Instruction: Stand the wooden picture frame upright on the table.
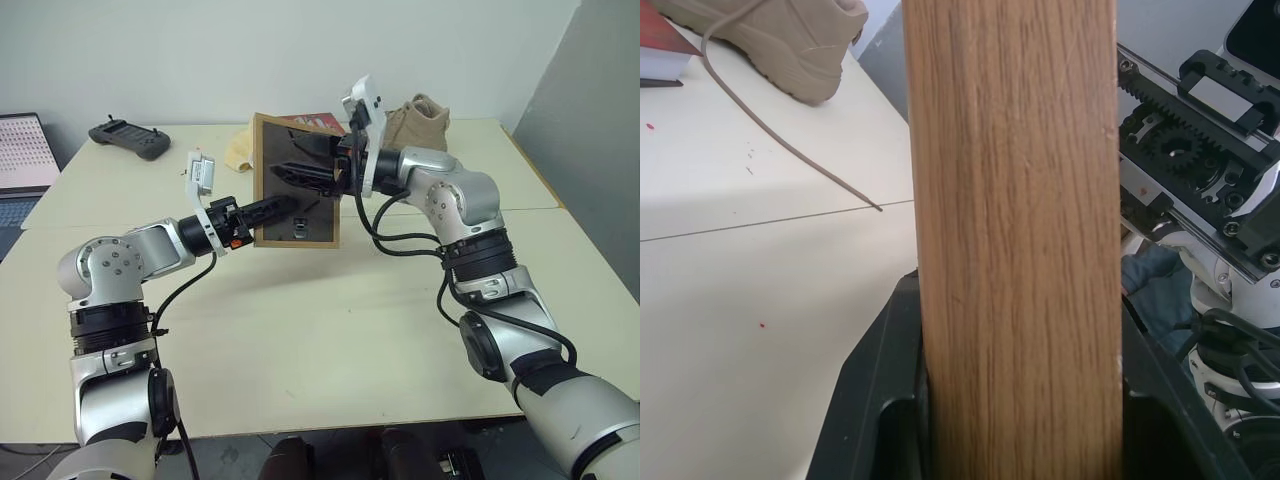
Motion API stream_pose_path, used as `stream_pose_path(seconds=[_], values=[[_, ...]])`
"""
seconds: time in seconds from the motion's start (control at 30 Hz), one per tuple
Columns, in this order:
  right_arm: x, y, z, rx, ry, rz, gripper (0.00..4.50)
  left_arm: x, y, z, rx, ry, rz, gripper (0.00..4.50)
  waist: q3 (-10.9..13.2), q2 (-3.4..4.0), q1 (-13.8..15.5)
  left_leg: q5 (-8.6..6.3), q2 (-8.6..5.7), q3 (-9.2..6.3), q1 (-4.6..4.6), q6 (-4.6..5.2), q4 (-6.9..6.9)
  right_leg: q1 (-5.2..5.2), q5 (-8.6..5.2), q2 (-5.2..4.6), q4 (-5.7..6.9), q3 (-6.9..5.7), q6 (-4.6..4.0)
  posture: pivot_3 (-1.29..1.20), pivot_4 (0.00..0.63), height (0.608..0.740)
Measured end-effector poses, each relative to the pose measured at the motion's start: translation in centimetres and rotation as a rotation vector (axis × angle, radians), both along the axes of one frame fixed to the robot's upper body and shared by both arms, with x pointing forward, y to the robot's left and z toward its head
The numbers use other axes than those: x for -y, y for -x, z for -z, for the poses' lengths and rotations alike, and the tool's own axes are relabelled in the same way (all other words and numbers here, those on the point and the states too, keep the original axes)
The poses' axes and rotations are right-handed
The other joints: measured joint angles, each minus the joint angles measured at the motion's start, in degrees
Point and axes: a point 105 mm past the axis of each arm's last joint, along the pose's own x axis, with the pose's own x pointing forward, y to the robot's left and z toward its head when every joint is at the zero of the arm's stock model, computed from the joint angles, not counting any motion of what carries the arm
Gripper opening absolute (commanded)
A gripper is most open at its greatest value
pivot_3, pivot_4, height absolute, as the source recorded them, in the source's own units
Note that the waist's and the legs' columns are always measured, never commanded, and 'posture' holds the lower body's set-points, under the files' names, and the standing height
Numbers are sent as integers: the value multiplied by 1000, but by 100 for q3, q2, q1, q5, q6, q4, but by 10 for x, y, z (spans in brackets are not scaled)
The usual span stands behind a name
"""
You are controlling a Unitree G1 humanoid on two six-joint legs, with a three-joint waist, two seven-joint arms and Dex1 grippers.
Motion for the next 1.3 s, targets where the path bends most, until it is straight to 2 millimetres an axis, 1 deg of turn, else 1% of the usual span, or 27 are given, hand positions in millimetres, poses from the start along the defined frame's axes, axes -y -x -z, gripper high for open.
stream_pose_path(seconds=[0.13,0.2,0.23,0.3,0.33,0.4,0.43,0.47,0.57,0.67,0.77,0.8,0.87,0.9,1.0,1.1,1.2,1.27,1.3], values=[[4,1,1,-7,19,-7,4472,1,1,1,0,-9,2,1279,0,0,3,0,0,0,0,0,0,0,0,0,-1,0,0,0,150,740],[8,6,2,-21,25,-33,4472,1,2,0,7,-13,5,1279,0,0,5,0,0,-1,-1,0,0,1,0,0,-1,0,0,0,150,740],[10,11,1,-31,23,-55,4472,1,3,0,13,-15,9,1279,0,0,7,0,0,-1,-1,0,0,1,0,0,-1,-1,0,0,150,740],[12,27,3,-74,24,-148,4472,1,3,-1,18,-16,8,1279,0,0,9,0,0,-2,-1,1,0,2,0,0,-4,-1,0,0,150,740],[8,44,4,-101,32,-242,4472,0,3,-2,21,-19,5,1279,0,0,4,-1,0,-3,0,1,-3,1,0,0,-4,-2,0,0,150,740],[4,62,4,-116,49,-339,4472,1,3,-2,22,-21,9,1279,0,0,-7,-1,2,-6,2,2,-3,0,0,4,-2,-1,0,0,150,740],[5,68,3,-119,51,-369,4472,2,3,-1,23,-22,12,1279,0,0,-4,-1,1,-8,2,2,-3,1,0,4,-1,-4,0,0,150,740],[6,69,3,-121,52,-375,4472,2,3,-1,24,-22,12,1279,0,0,-1,-1,1,-9,2,2,-3,1,0,3,-2,-4,0,0,150,740],[13,67,6,-136,57,-356,4472,1,3,-2,32,-20,8,1279,0,0,2,-1,0,-8,2,2,-2,2,0,2,-2,-3,0,0,150,740],[16,58,11,-153,54,-300,4472,1,3,-1,29,-21,7,1279,0,0,2,-1,0,-7,2,2,-2,2,0,2,-2,-2,0,0,150,740],[23,37,16,-139,64,-176,4472,0,3,1,22,-22,7,1279,0,0,2,-1,0,-7,1,2,-2,2,0,2,-3,-2,0,0,150,740],[29,25,21,-136,74,-105,4472,0,3,1,23,-22,7,1279,0,0,6,-1,-1,-6,1,2,-1,2,0,2,-3,-1,0,0,150,740],[35,11,24,-138,78,-31,4472,0,3,1,24,-24,3,1279,0,0,4,-1,-1,-4,1,1,-1,1,0,2,-3,0,0,0,150,740],[37,9,24,-135,72,-15,4472,0,3,2,23,-25,2,1279,0,-1,4,-1,0,-4,1,1,-1,1,0,2,-2,-1,0,0,150,740],[46,4,22,-140,65,20,4472,0,4,3,20,-25,3,1279,0,-1,3,-1,0,-4,0,1,-2,1,0,2,-4,0,0,0,150,740],[48,4,21,-148,62,17,4472,-1,4,5,16,-24,3,1279,0,-1,4,-1,0,-4,0,2,-2,1,0,2,-4,-1,0,0,150,740],[44,7,22,-163,60,-3,4472,0,4,5,17,-24,5,1279,0,-1,3,-1,0,-4,0,2,-2,1,0,2,-3,-1,0,0,150,740],[37,8,23,-148,74,-13,4472,1,4,5,16,-28,7,1279,0,-1,1,-1,0,-4,1,2,-2,1,0,3,-3,-1,0,0,150,740],[32,9,24,-112,100,-13,4472,1,4,6,13,-31,5,1279,0,0,1,-1,0,-4,1,2,-2,0,0,3,-3,-1,0,0,150,740]])
